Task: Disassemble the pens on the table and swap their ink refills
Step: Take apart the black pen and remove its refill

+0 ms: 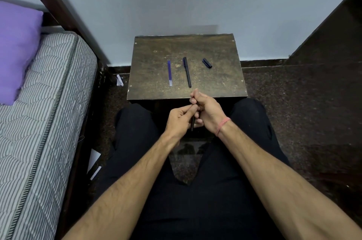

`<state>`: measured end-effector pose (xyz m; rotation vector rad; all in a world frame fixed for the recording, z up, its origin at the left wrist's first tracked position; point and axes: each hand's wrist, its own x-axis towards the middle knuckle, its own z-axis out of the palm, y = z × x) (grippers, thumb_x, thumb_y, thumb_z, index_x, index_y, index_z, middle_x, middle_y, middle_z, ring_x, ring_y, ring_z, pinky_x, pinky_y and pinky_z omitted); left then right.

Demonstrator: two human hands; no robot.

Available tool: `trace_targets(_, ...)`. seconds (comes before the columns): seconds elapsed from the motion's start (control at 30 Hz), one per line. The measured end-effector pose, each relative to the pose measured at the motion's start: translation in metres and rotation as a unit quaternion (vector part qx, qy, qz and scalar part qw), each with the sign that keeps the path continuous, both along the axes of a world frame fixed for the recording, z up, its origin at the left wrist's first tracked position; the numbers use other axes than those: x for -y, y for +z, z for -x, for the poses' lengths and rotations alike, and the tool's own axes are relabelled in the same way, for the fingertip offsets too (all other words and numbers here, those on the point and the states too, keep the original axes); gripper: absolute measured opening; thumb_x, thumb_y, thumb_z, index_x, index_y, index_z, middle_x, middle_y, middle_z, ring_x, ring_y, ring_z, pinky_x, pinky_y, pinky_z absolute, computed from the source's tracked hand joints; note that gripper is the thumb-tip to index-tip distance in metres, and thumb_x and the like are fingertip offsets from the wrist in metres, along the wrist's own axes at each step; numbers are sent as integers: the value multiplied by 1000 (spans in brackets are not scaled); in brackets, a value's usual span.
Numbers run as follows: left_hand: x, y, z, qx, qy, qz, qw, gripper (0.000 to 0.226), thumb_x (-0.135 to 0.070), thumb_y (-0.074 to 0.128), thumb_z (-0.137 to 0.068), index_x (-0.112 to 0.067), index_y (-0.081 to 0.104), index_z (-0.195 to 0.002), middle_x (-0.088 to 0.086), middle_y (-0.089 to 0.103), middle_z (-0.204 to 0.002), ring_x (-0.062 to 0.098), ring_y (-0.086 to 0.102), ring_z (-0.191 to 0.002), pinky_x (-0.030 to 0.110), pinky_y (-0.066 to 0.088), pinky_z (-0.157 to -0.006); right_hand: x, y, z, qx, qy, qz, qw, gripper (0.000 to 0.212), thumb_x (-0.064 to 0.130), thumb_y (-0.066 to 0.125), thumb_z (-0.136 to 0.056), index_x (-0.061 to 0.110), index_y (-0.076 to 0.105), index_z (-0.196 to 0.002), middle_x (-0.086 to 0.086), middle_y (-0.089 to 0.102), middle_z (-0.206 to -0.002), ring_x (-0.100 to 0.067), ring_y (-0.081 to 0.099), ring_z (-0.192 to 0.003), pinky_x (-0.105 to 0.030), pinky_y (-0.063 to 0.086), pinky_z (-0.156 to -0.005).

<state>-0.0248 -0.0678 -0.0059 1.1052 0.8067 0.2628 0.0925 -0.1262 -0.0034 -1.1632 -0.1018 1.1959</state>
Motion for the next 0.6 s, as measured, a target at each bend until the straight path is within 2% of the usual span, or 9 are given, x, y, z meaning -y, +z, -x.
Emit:
trace_targets(0.1,-5,3,4,25,-18,52,998,33,-16,62,-115,11,72,-130,4,64,-81,10,72,-68,35,71,-86,1,1,-3,-41,26,-16,999,26,43,56,-112,21,62,-100,8,51,-77,-6,46,-46,-19,34,-31)
trace_targets(0.2,-8,2,4,33,-15,53,998,33,-17,62,-114,10,73,-130,3,68,-82,8,72,-67,32,71,-78,0,1,-4,-67,27,-31,997,26,43,56,-112,20,67,-107,8,55,-80,-6,47,-49,-20,37,-34)
trace_targets(0.3,-6,-3,2,11,12,-16,1000,22,-16,64,-114,-2,80,-117,-1,78,-80,7,74,-63,27,69,-66,-2,-2,1,-30,-14,-9,999,34,39,63,-109,11,73,-127,6,67,-89,-6,45,-52,-22,38,-40)
trace_targets(0.37,-5,-4,2,-24,11,-96,995,20,-17,64,-114,-11,82,-113,2,82,-84,9,75,-66,29,69,-66,-3,-6,5,12,-55,19,998,34,35,70,-106,6,76,-123,3,72,-90,-6,50,-54,-22,44,-44)
trace_targets(0.43,-4,-6,2,-53,-2,-144,988,22,-19,63,-115,-10,83,-115,7,81,-89,13,73,-69,34,68,-68,-2,-9,7,36,-82,39,995,32,32,73,-104,3,78,-116,1,73,-88,-8,53,-57,-22,49,-49)
trace_targets(0.53,-2,-7,1,-26,9,-80,996,25,-15,62,-115,2,81,-114,4,72,-80,7,69,-59,25,65,-61,-1,-6,6,11,-74,19,997,27,36,70,-106,10,75,-103,3,66,-81,-10,47,-52,-25,42,-41)
trace_targets(0.6,-2,-4,0,3,12,-15,1000,23,-15,62,-114,-1,81,-115,0,70,-76,6,70,-59,23,66,-62,-2,-3,4,-12,-50,-1,999,27,40,68,-106,15,71,-98,5,61,-81,-10,45,-50,-23,37,-37)
